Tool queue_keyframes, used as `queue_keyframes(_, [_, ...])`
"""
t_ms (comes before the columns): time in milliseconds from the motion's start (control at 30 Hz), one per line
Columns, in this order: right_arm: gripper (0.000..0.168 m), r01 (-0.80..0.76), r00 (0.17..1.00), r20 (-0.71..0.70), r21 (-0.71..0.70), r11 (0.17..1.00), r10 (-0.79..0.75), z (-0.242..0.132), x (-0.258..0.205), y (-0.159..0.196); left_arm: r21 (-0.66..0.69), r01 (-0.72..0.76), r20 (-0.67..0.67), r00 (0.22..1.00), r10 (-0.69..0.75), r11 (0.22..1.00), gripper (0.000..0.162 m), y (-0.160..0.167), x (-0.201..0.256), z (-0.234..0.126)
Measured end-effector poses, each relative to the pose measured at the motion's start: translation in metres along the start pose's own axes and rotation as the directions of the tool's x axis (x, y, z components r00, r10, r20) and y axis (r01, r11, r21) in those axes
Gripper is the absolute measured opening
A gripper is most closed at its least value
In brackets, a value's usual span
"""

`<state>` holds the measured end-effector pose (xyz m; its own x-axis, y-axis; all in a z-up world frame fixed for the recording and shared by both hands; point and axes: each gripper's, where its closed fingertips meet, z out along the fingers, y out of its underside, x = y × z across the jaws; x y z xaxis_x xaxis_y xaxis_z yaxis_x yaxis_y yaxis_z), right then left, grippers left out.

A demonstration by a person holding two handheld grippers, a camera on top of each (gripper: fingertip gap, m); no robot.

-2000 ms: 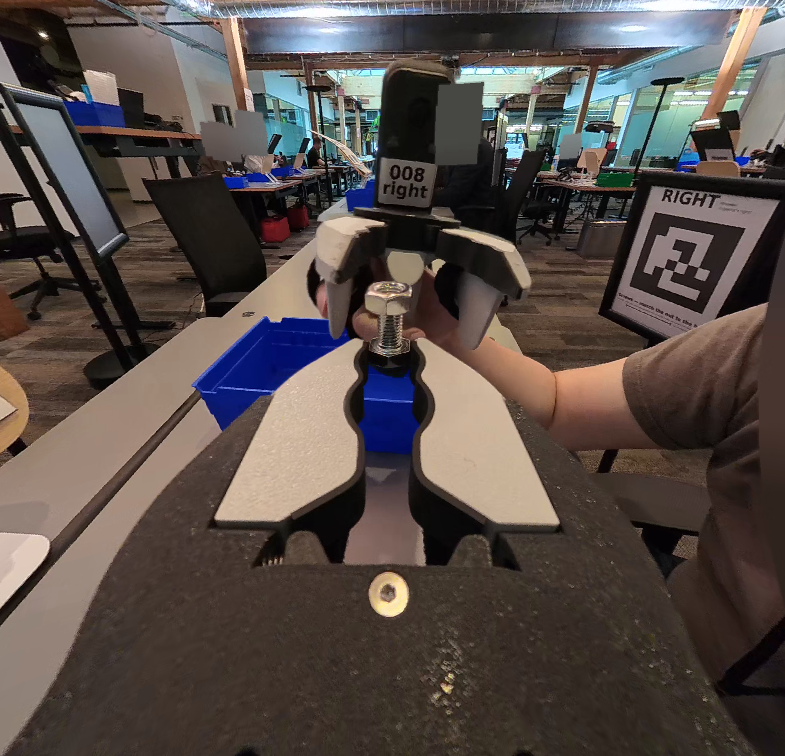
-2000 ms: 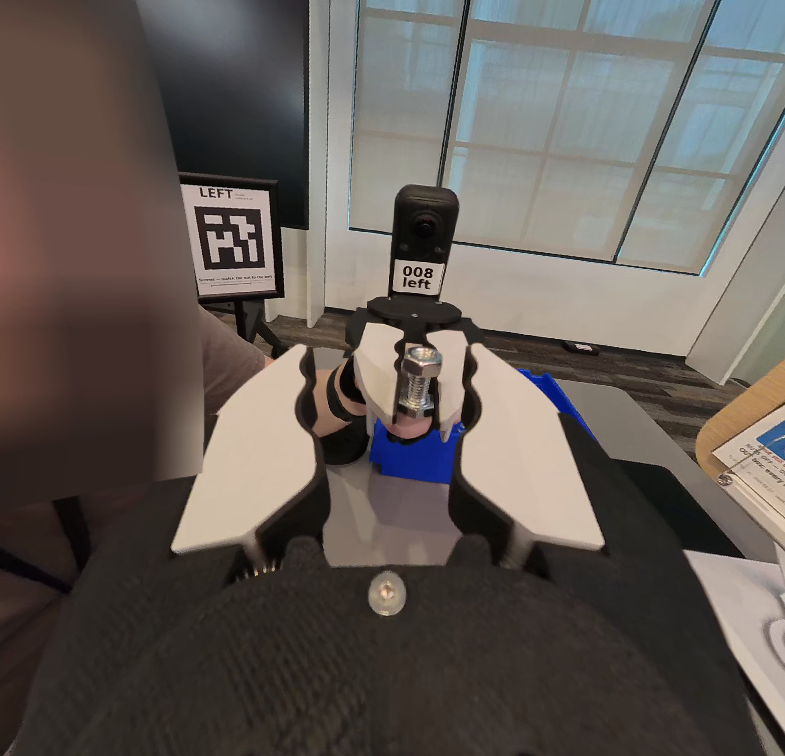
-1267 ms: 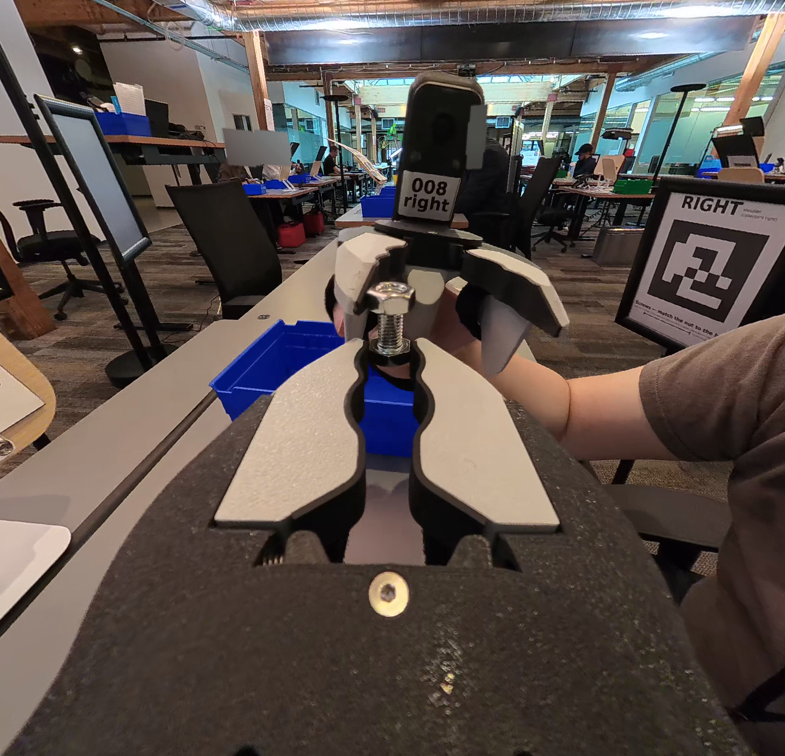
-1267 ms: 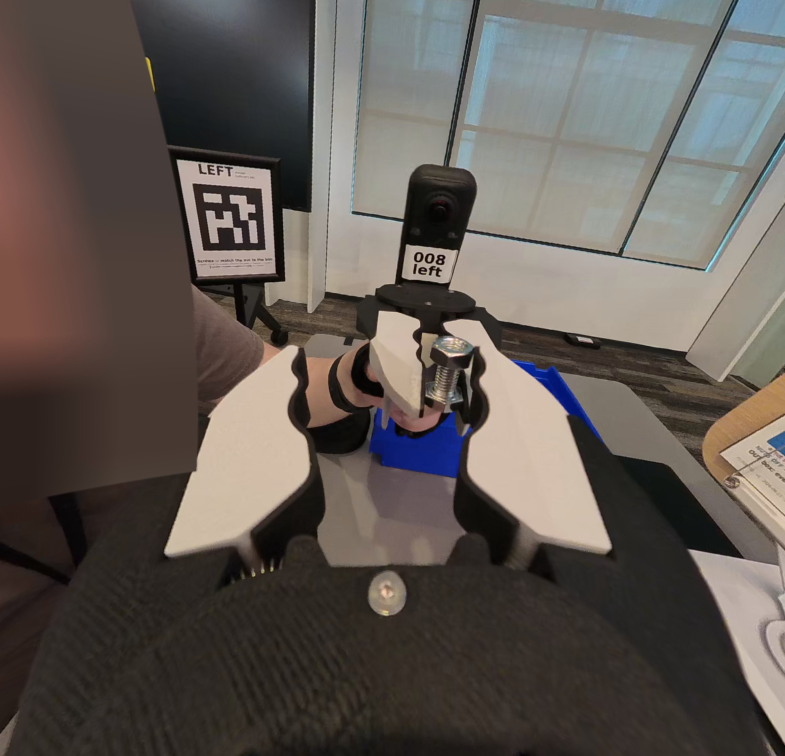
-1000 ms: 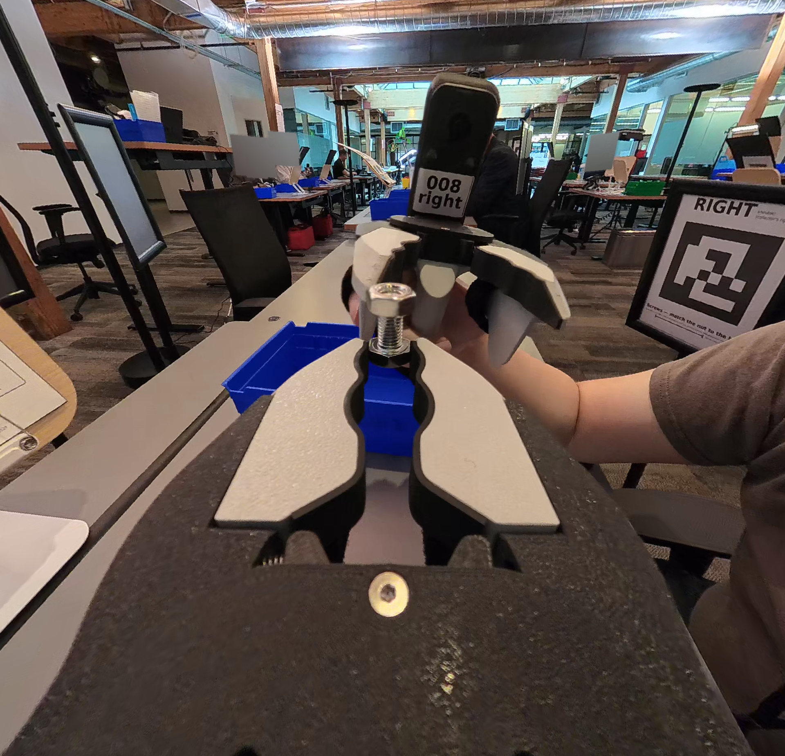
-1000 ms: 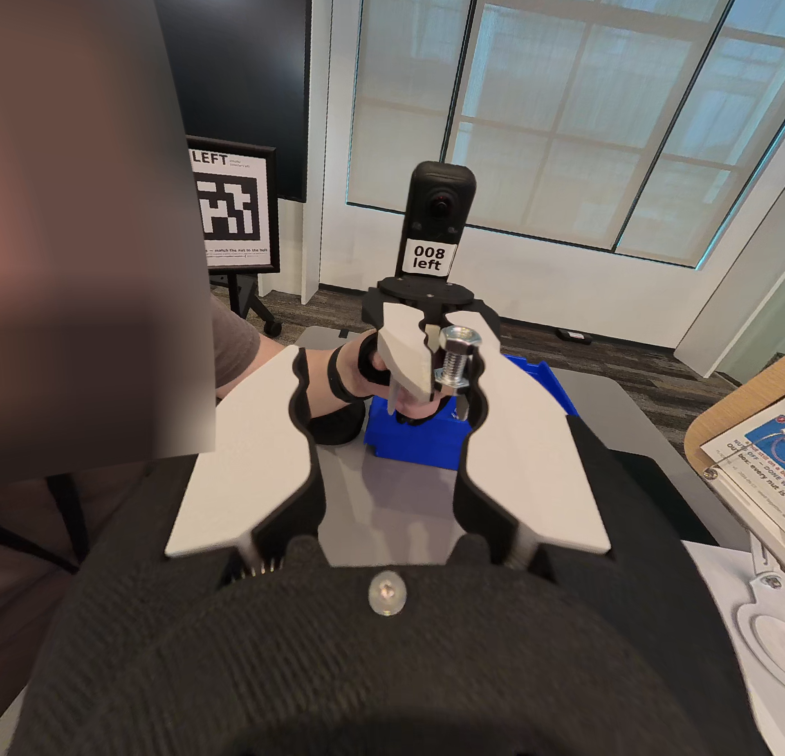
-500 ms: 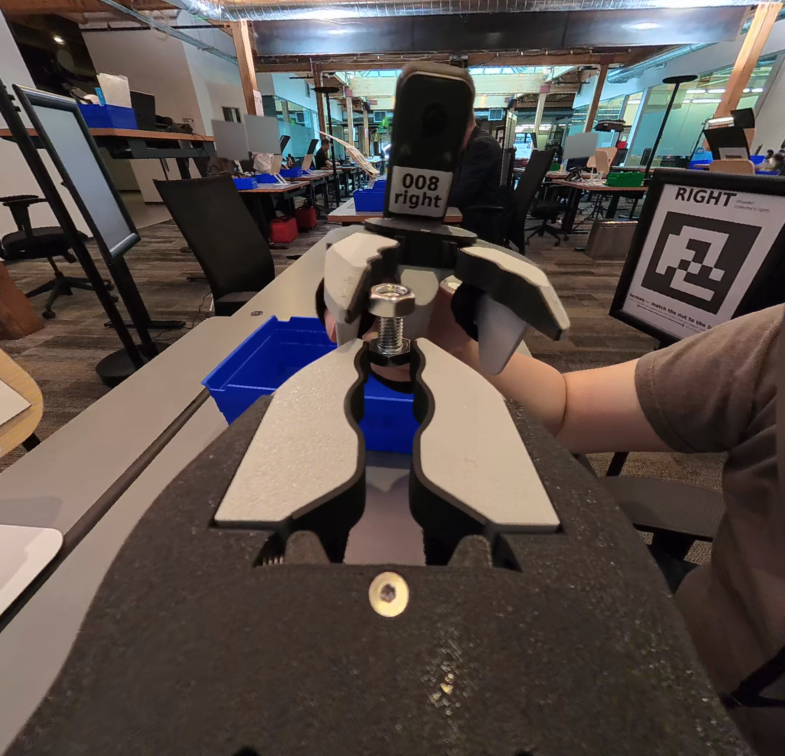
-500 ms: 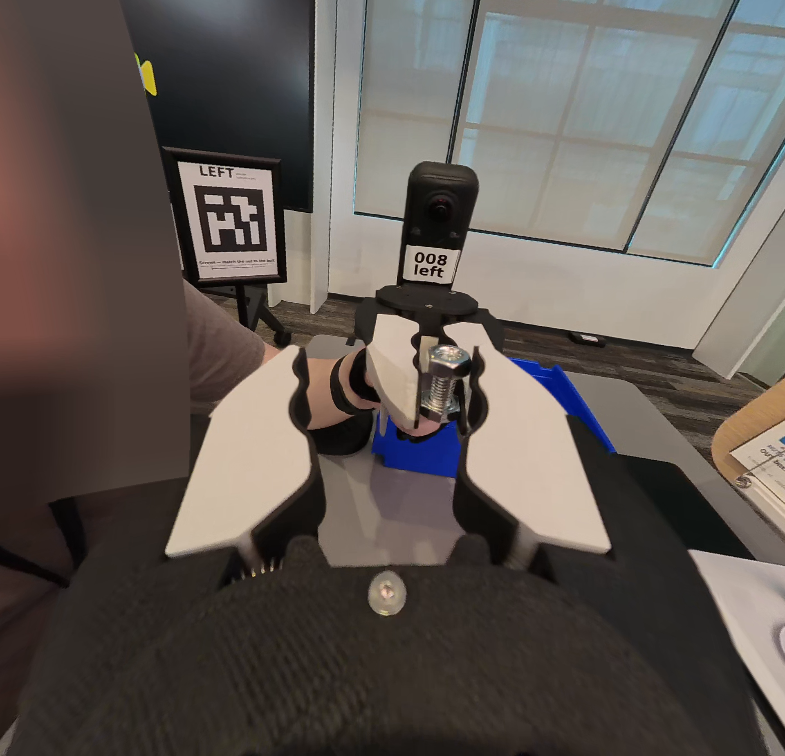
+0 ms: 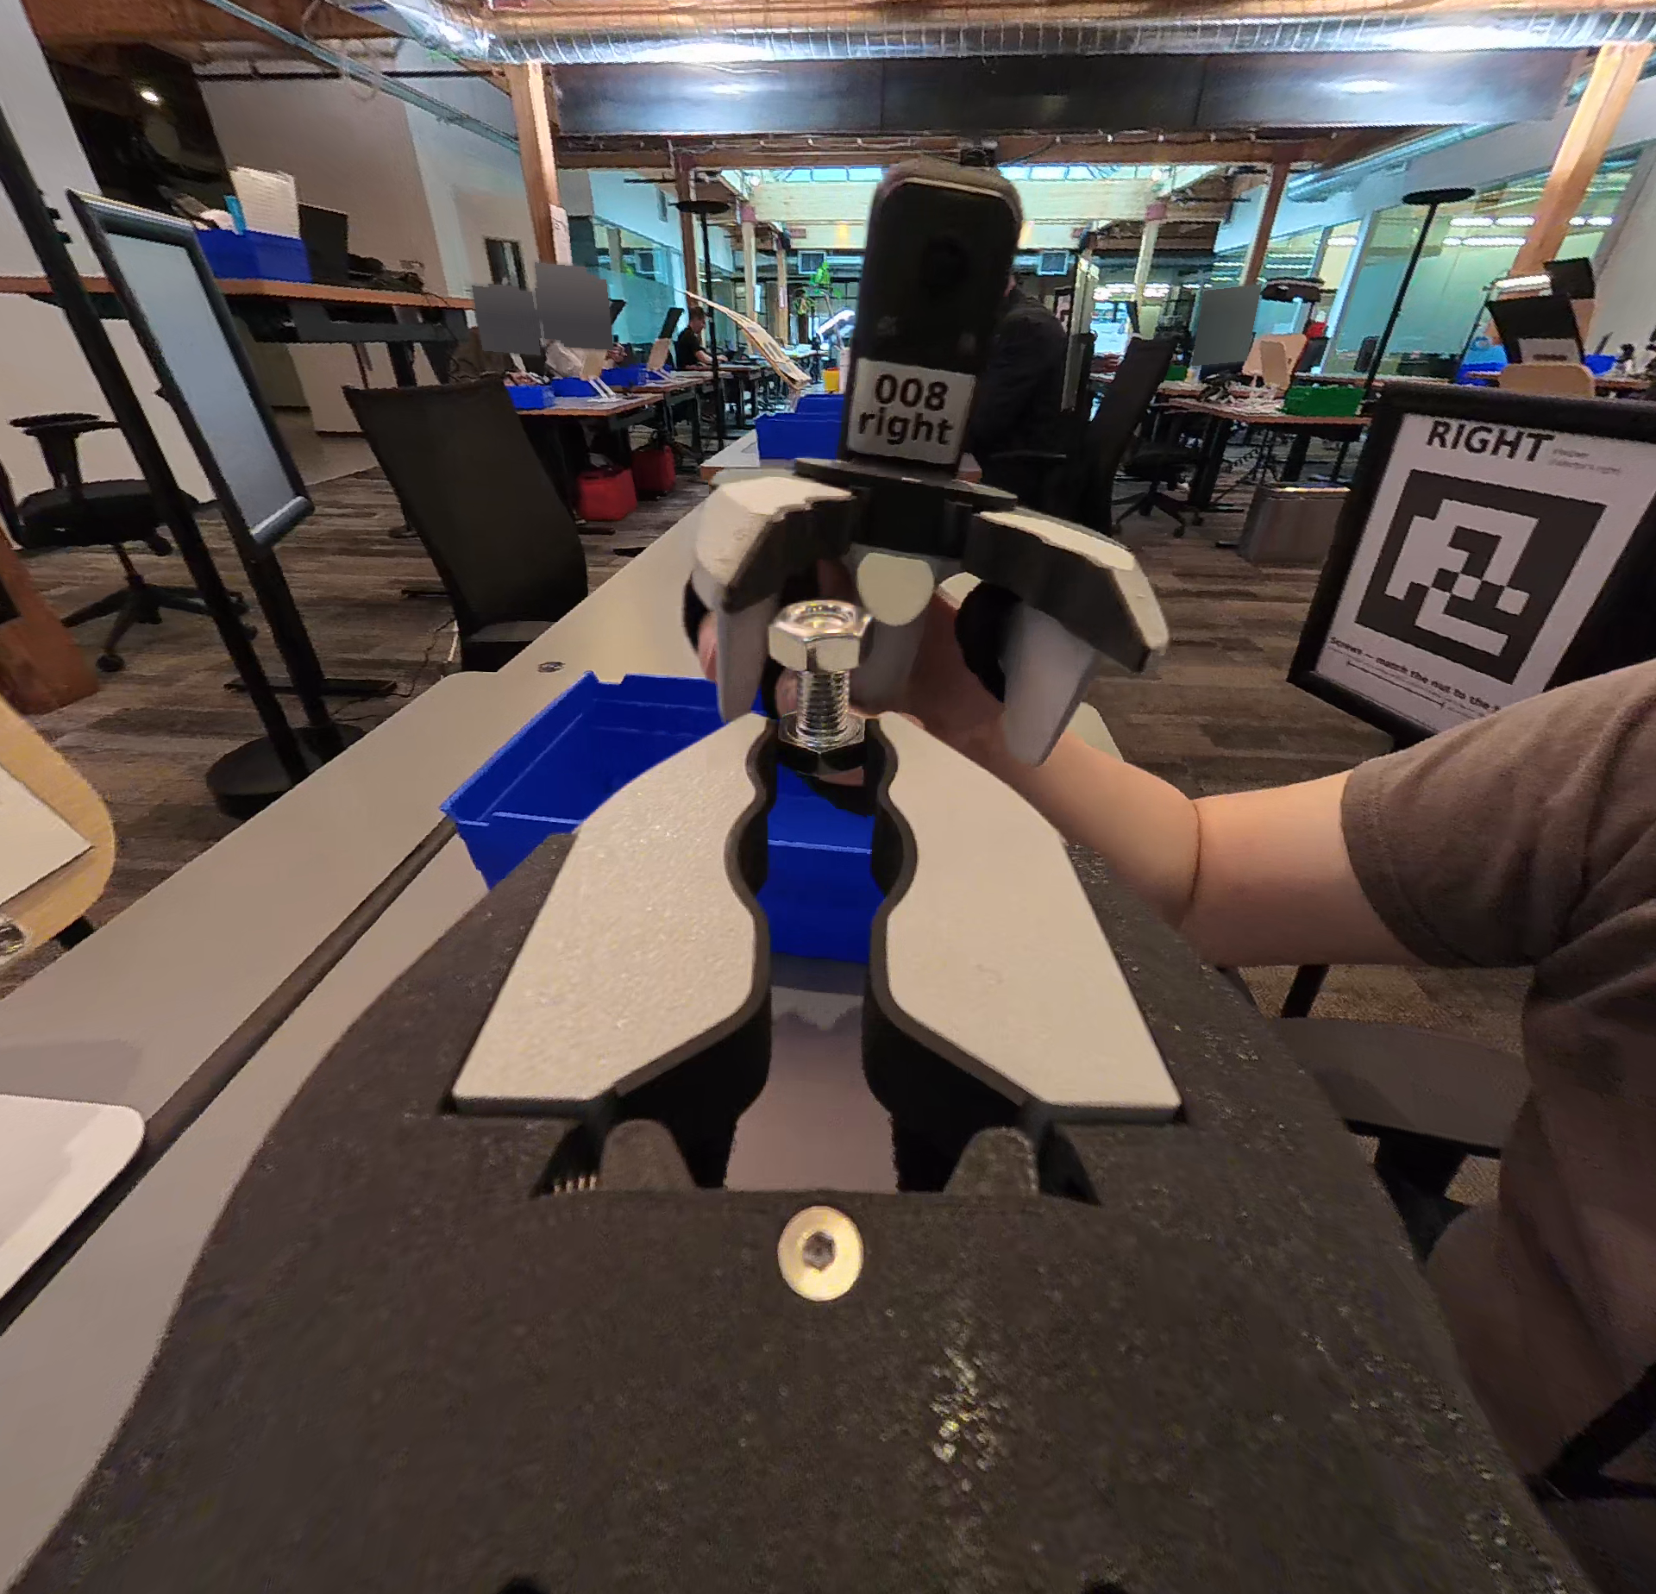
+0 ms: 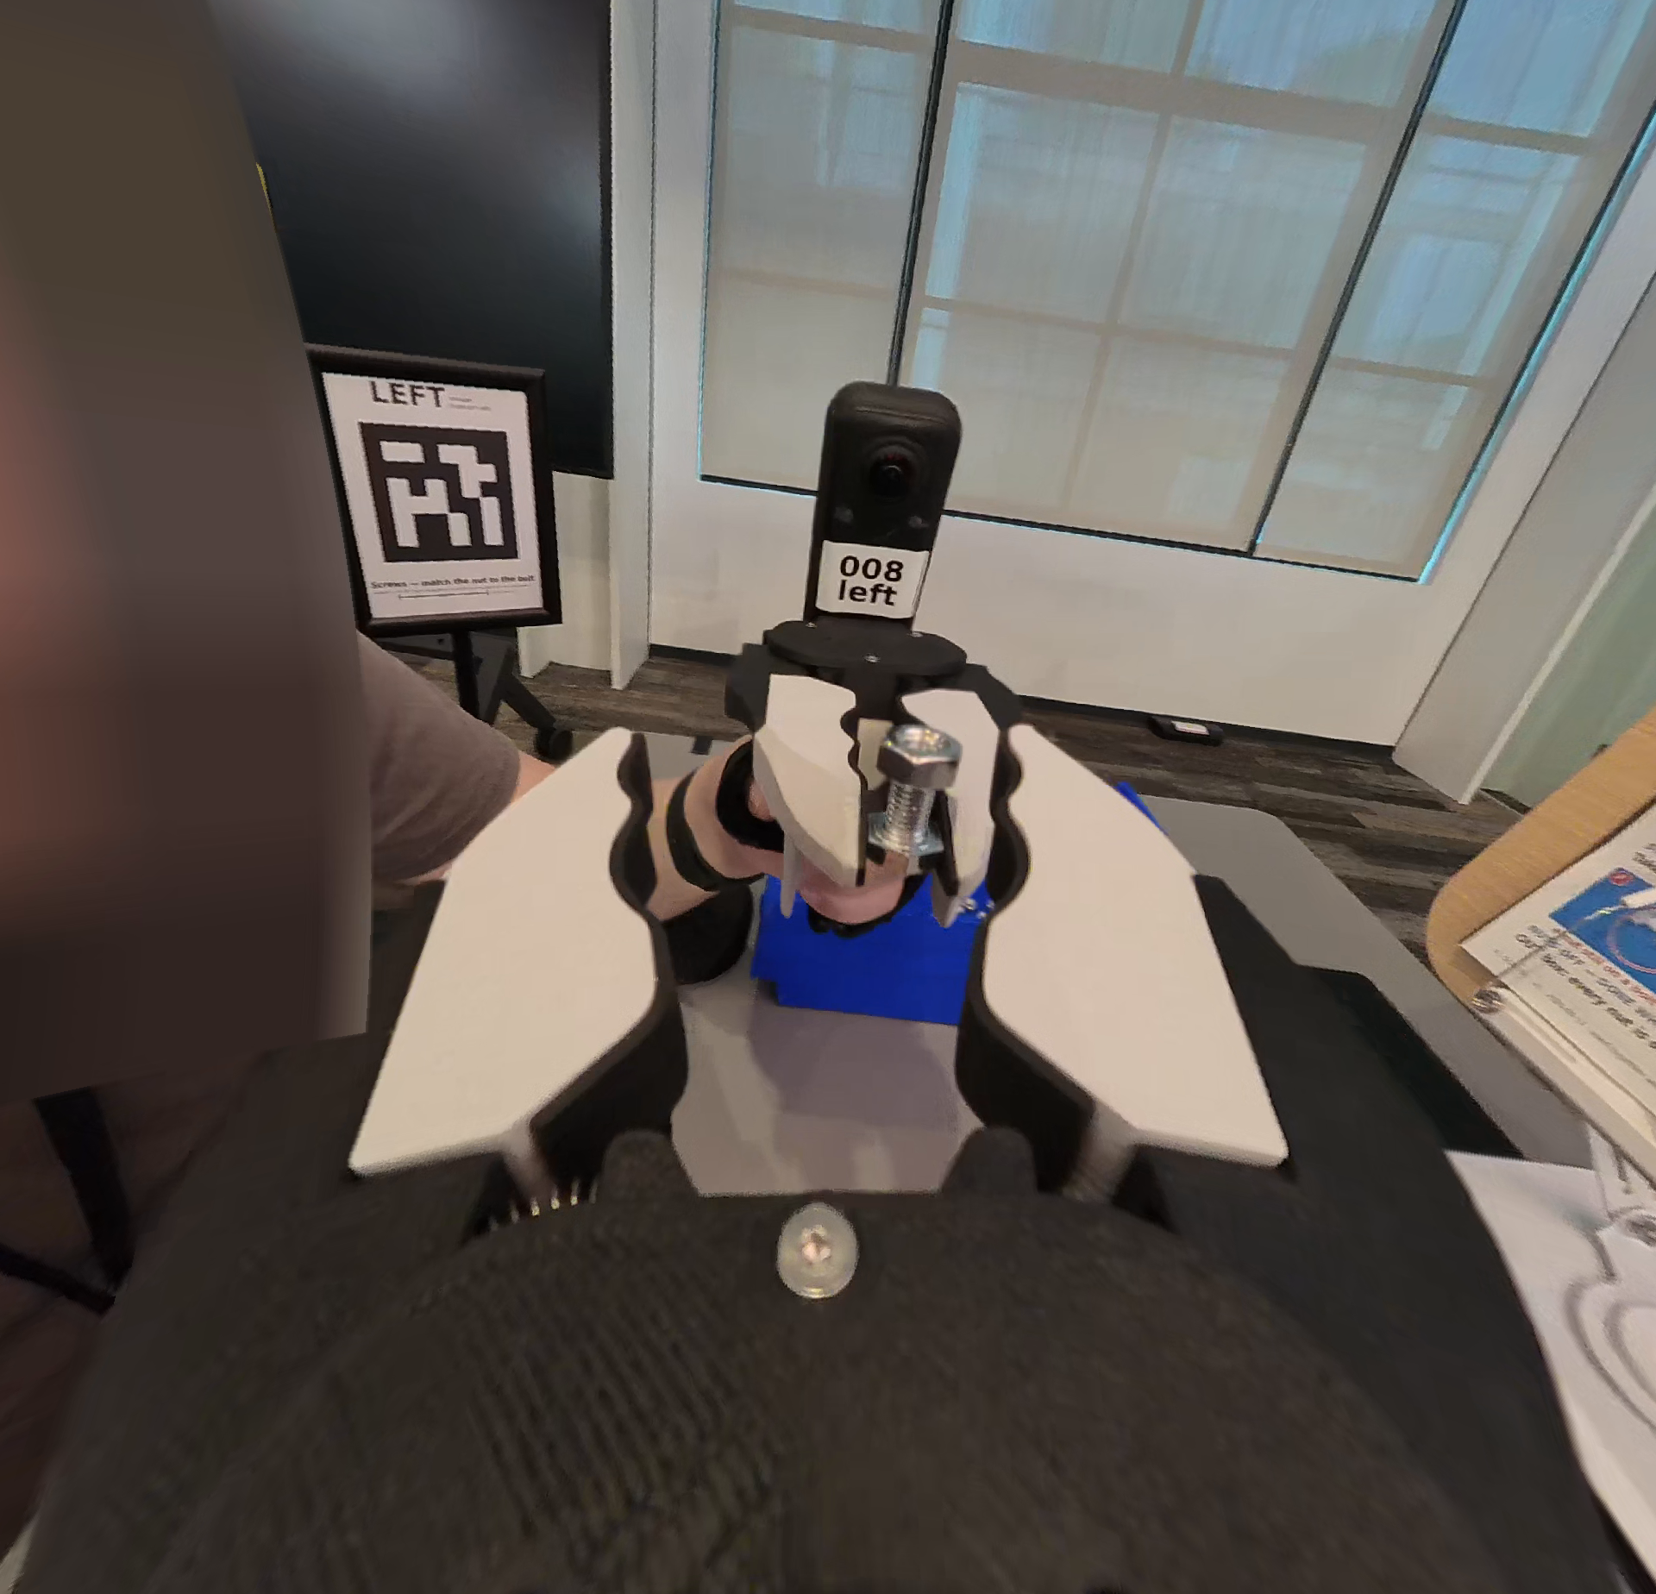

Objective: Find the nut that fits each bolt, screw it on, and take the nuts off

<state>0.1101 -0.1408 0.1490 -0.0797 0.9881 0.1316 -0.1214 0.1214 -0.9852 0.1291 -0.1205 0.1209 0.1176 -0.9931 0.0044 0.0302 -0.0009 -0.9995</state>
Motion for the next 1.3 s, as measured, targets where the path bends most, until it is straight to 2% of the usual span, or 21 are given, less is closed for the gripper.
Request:
queue_keyframes(133, [0.076, -0.025, 0.998, 0.052, -0.009, 1.0, 0.026, 0.01, -0.008, 0.006, -0.01, -0.008, -0.007, 1.0, 0.008, 1.0, 0.018, 0.003, 0.003, 0.004])
queue_keyframes(433, [0.072, -0.026, 0.999, 0.031, 0.0, 1.0, 0.026, -0.002, -0.003, -0.001, 0.012, -0.017, 0.065, 0.998, 0.016, 1.0, 0.018, -0.004, -0.012, -0.007])
queue_keyframes(567, [0.074, -0.023, 0.999, -0.038, 0.003, 1.0, 0.023, 0.0, 0.008, 0.0, 0.007, -0.005, 0.029, 1.0, 0.005, 1.0, 0.018, -0.002, -0.006, -0.004])
queue_keyframes(700, [0.076, -0.022, 1.0, -0.019, -0.024, 0.999, 0.022, 0.01, 0.003, 0.009, -0.012, -0.009, 0.021, 1.0, 0.009, 1.0, 0.018, 0.003, -0.004, 0.0])
queue_keyframes(833, [0.081, -0.025, 1.0, -0.019, -0.033, 0.999, 0.024, 0.01, 0.001, 0.008, -0.005, -0.011, 0.054, 0.998, 0.011, 1.0, 0.018, 0.001, -0.011, -0.004])
queue_keyframes(967, [0.075, -0.034, 0.999, -0.036, -0.018, 0.999, 0.033, 0.0, 0.005, 0.001, -0.004, -0.033, 0.131, 0.991, 0.033, 0.999, 0.018, -0.004, -0.025, -0.014])
queue_keyframes(1067, [0.076, -0.017, 0.965, -0.264, -0.072, 0.997, -0.002, -0.008, 0.039, 0.008, 0.012, -0.018, 0.142, 0.99, 0.016, 1.0, 0.018, -0.007, -0.029, -0.018])
queue_keyframes(1167, [0.076, -0.021, 0.839, -0.539, -0.178, 0.984, -0.079, -0.03, 0.082, 0.024, -0.004, -0.028, 0.183, 0.983, 0.028, 1.0, 0.017, -0.006, -0.036, -0.021])
queue_keyframes(1300, [0.076, -0.128, 0.683, -0.726, -0.228, 0.965, -0.081, -0.057, 0.115, 0.045, -0.024, -0.022, 0.227, 0.974, 0.027, 0.999, 0.018, -0.003, -0.043, -0.023])
